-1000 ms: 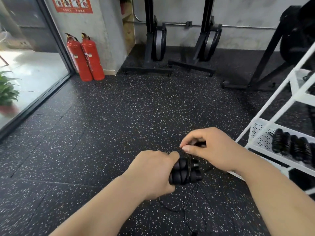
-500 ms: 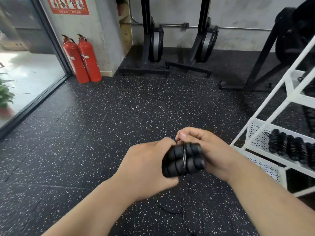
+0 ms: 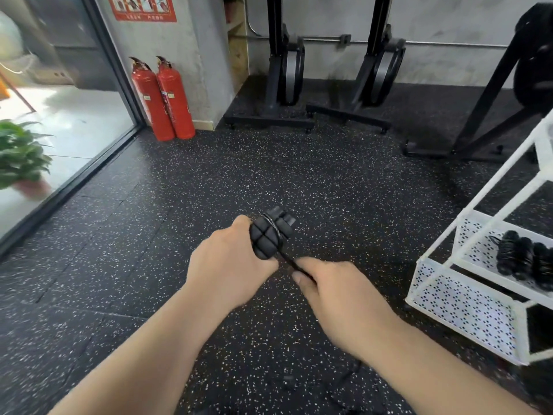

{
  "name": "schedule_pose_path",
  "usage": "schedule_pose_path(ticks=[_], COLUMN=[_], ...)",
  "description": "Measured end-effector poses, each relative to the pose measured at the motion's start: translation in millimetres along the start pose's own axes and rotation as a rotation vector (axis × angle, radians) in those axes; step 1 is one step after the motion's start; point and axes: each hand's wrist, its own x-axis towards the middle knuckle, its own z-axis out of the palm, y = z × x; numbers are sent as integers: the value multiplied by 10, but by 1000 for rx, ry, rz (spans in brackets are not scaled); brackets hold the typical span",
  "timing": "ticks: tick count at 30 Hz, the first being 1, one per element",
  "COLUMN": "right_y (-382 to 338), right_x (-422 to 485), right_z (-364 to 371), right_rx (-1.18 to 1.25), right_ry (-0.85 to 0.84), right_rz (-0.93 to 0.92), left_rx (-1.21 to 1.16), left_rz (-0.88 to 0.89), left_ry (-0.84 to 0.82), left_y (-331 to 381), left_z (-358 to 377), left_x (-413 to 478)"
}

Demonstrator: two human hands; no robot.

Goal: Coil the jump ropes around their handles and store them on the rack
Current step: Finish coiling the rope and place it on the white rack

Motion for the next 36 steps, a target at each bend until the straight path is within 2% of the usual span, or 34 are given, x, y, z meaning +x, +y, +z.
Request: schedule_pose_path(ticks=[2, 5, 8, 10, 13, 17, 21, 24, 29, 36], right_y=[-114, -213, -224, -172, 4, 324, 456, 517, 586, 464], right_x=[-96, -146, -124, -94, -36, 77, 131, 124, 112, 203], right_z=[-13, 10, -86, -218, -438, -577, -597, -652, -688, -388], right_rx=[-226, -440, -517, -505, -318, -18, 163, 319, 588, 982], right_ry=[-6, 13, 115, 112, 115, -6, -106, -149, -128, -88], right_rz=[-52, -156, -236, -233, -119, 31, 53, 48, 38, 294], left_rx=[81, 210, 346, 406, 399, 381, 373, 293, 91, -323], left_rz=[-25, -25, 40, 128, 259, 440, 630, 698, 685, 404], left_ry=[-8, -41, -118, -158, -212, -231, -244, -245, -261, -411], left_y=[-55, -95, -73, -10, 115, 221, 283, 308, 352, 365], left_z=[4, 54, 138, 217, 329, 318, 287, 257, 172, 64], left_x=[31, 46, 9, -56, -177, -266, -305, -314, -387, -365])
